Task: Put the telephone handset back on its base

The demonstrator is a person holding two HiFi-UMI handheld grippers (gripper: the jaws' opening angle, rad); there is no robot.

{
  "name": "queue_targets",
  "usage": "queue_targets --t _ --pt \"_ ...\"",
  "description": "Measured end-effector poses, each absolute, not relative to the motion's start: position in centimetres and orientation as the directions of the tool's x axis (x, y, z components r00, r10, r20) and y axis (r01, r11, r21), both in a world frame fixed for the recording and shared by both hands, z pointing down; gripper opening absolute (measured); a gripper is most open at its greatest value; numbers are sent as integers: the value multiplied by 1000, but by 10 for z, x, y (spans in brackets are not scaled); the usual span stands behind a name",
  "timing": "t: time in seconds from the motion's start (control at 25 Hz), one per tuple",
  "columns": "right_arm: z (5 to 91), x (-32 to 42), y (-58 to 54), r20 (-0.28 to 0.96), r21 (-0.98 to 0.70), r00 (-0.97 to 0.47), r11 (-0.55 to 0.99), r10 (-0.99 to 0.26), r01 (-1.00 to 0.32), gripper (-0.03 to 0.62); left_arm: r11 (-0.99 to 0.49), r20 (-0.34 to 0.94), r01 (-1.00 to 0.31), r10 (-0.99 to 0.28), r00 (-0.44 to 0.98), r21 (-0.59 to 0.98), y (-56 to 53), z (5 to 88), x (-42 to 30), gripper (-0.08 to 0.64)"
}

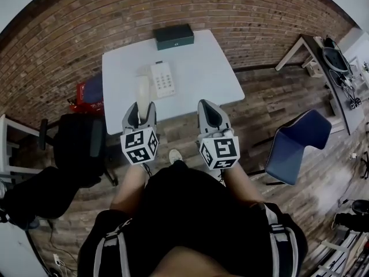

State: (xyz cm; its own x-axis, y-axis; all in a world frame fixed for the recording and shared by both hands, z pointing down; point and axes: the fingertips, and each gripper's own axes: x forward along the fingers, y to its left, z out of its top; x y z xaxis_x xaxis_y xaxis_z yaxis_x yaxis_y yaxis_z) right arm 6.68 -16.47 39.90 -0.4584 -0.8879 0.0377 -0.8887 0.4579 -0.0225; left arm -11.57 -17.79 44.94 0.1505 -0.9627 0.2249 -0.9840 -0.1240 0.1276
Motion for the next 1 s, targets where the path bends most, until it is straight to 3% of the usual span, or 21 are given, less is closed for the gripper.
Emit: queue_targets --t 1.0 --pt "435 3 -363 218 23 -483 499 -848 -866 -6 28 452 -968 -887 90 248 -372 558 -190 206"
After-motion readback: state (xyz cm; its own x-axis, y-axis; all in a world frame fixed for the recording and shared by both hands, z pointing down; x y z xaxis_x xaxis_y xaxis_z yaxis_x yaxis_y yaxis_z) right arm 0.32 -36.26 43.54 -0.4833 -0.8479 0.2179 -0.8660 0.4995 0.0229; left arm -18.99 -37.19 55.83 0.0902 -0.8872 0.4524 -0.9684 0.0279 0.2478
